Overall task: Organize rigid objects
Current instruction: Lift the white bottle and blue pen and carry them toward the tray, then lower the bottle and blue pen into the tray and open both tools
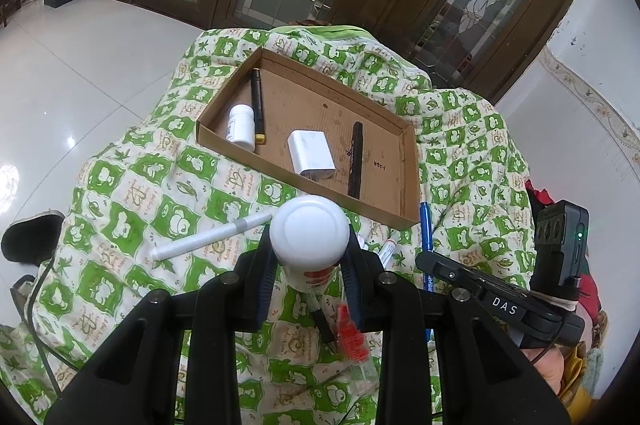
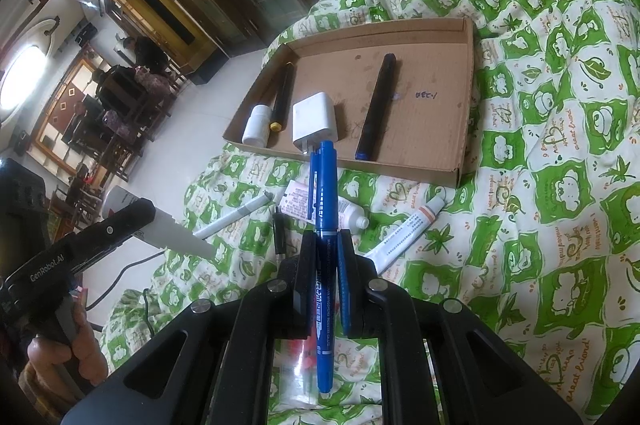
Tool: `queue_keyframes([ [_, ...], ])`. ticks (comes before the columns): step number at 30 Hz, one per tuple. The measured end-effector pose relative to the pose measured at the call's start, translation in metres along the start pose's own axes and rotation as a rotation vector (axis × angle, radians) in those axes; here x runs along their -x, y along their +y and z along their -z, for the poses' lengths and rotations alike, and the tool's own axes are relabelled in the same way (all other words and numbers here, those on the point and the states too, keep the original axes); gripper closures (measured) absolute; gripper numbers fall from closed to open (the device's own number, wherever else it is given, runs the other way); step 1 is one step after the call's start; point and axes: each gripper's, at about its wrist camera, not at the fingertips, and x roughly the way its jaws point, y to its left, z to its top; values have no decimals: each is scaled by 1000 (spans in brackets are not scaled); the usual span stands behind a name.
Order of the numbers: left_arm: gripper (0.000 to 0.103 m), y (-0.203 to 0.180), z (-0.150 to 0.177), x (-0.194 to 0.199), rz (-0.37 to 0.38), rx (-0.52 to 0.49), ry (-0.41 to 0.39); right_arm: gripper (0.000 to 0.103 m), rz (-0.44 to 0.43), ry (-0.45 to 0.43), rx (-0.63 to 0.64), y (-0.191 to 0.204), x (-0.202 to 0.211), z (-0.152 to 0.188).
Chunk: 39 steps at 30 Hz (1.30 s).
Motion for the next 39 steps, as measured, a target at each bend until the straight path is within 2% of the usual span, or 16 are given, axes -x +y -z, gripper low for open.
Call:
queue_keyframes([
  [13,76,-2,-2,-6,3,-11,6,94,-4,-11,-4,2,5,-3],
  [23,76,-9,-1,-21,8,-35,29,94,-18,-54,-59,-12,22,-16],
  [34,76,-23,-15,-40,12,-76,54,94,11,-134,-105,-41,45,-47],
  [39,76,-40,-33,-65,28,-114,79,94,-7,-124,-145,-61,39,-70],
])
